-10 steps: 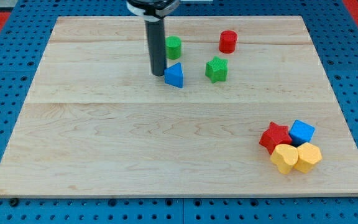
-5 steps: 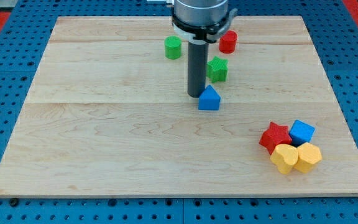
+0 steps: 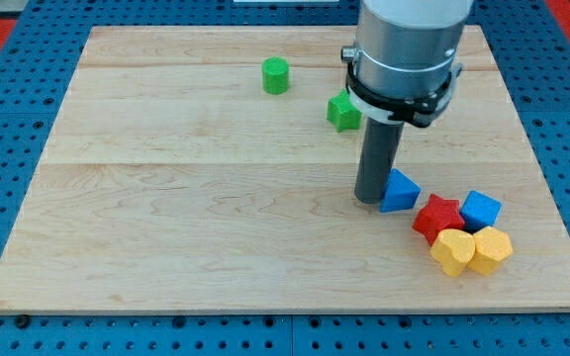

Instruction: Slide blue triangle closer to the blue cube

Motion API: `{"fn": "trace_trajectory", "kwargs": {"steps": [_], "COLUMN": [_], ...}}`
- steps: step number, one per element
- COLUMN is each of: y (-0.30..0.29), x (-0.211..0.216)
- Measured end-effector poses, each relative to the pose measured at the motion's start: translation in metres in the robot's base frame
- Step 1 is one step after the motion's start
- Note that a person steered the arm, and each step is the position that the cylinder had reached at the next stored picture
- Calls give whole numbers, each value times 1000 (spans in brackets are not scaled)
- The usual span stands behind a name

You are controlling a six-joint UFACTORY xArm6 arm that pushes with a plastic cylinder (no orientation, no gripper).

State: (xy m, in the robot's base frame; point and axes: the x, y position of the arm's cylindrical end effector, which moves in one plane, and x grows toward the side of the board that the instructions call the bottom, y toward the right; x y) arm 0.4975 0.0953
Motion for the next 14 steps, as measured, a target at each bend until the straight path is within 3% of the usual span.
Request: {"fn": "trace_trajectory", "kwargs": {"steps": [4, 7, 14], "y": [59, 57, 99], "x": [1, -29, -35]}}
